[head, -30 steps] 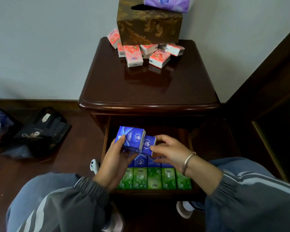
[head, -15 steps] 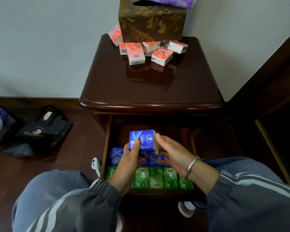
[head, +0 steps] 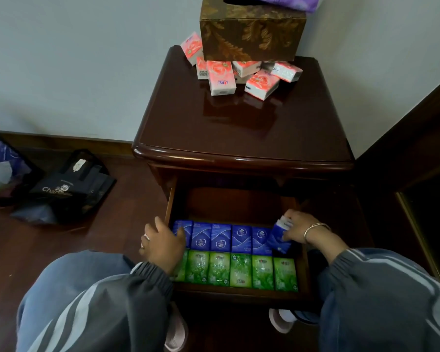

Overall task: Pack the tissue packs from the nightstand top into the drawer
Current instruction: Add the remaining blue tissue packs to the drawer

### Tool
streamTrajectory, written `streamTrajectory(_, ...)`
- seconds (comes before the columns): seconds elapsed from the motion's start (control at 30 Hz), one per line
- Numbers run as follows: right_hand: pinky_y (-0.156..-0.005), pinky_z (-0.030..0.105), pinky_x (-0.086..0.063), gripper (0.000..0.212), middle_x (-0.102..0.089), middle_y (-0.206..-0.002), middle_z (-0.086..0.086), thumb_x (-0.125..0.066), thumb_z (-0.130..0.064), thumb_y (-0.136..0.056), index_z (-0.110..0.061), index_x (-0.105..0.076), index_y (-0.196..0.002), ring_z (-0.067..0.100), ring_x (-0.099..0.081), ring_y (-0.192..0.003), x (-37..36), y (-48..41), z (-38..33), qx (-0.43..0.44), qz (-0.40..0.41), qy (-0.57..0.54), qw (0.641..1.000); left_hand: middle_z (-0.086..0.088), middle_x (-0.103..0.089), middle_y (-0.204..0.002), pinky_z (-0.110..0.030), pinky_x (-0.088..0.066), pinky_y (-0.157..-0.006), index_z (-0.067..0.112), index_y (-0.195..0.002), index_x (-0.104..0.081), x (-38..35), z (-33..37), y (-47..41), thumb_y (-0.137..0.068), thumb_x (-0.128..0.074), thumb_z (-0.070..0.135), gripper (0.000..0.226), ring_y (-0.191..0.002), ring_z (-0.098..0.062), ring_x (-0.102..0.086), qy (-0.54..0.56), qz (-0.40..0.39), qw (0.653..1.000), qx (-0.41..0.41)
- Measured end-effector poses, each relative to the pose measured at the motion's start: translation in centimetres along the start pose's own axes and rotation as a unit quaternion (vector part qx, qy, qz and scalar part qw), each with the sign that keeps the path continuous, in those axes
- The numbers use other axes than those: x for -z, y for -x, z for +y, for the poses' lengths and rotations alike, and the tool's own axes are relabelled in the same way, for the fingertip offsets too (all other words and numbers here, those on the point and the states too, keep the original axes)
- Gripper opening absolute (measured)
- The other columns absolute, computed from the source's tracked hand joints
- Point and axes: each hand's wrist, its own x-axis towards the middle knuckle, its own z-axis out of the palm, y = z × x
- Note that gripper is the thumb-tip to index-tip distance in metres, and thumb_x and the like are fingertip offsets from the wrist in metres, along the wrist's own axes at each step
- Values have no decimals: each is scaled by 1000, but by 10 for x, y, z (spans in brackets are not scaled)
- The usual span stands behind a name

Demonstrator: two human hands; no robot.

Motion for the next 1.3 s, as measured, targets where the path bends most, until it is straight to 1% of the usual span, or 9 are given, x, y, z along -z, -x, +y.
streamTrajectory(0.2, -96, 35, -45, 46, -39, -133, 12, -58, -11, -81, -20, -49, -125, 33, -46, -120, -17, -9, -9, 33, -2, 127, 991, -27, -40, -139, -44, -39, -99, -5, -138, -27, -17, -8, -4, -94, -52, 29, 61, -122, -42, -46, 44, -54, 998, 10)
streamTrajectory(0.47, -94, 35, -46, 39, -50, -128, 11, -51, -4, -84, -19, -57, -120, 27, -50, -117, -14, -18, -17, 96, -65, 233, 966, -26, -40, -138, -44, -42, -96, -3, -136, -29, -17, -8, -5, -93, -53, 30, 60, -118, -41, -48, 51, -58, 997, 7)
streamTrajectory(0.57, -99, 39, -38, 45, -47, -131, 8, -58, -10, -84, -26, -52, -126, 27, -47, -122, -10, -16, -21, 89, -16, 298, 950, -26, -37, -141, -45, -42, -98, -2, -141, -24, -19, -7, -5, -93, -53, 31, 65, -119, -43, -48, 46, -55, 997, 7)
streamTrajectory(0.7, -106, 41, -29, 61, -41, -138, 8, -69, -12, -78, -25, -48, -133, 28, -38, -130, -19, -19, -34, 76, -19, 352, 933, -24, -33, -146, -47, -41, -101, 0, -146, -18, -19, -6, -5, -94, -52, 34, 71, -124, -42, -45, 35, -57, 998, 8)
streamTrajectory(0.97, -118, 45, -9, 66, -39, -147, 5, -52, -14, -87, -19, -25, -146, 25, -33, -137, -29, -38, -13, 84, -66, 394, 913, -23, -32, -146, -49, -41, -101, 1, -145, -18, -21, -6, -6, -94, -50, 37, 70, -123, -43, -46, 17, -58, 998, 12)
streamTrajectory(1.07, -116, 43, -19, 80, -36, -148, 8, -59, -14, -82, -16, -15, -149, 26, -33, -137, -31, -40, -10, 92, -49, 338, 935, -24, -31, -146, -48, -41, -100, 1, -145, -18, -23, -5, -7, -94, -50, 36, 69, -122, -44, -46, 8, -52, 998, 18)
streamTrajectory(1.17, -95, 37, -47, 70, -47, -136, 9, -67, -13, -79, -15, -33, -140, 28, -50, -121, -32, -43, -9, 93, -45, 284, 953, -24, -31, -146, -48, -41, -100, 1, -145, -17, -25, -6, -9, -94, -50, 37, 71, -123, -44, -45, 5, -49, 999, 20)
streamTrajectory(1.23, -87, 35, -50, 59, -51, -131, 10, -69, -16, -79, -16, -43, -132, 28, -55, -115, -36, -45, -10, 88, -44, 281, 954, -24, -31, -146, -48, -40, -100, 1, -145, -16, -26, -6, -9, -94, -50, 37, 71, -123, -45, -44, 4, -47, 999, 21)
streamTrajectory(1.3, -86, 35, -49, 65, -51, -132, 10, -74, -20, -77, -16, -43, -134, 29, -55, -117, -41, -48, -11, 84, -50, 280, 955, -24, -30, -147, -48, -40, -101, 1, -146, -16, -27, -6, -9, -94, -50, 37, 72, -124, -45, -43, 5, -45, 999, 21)
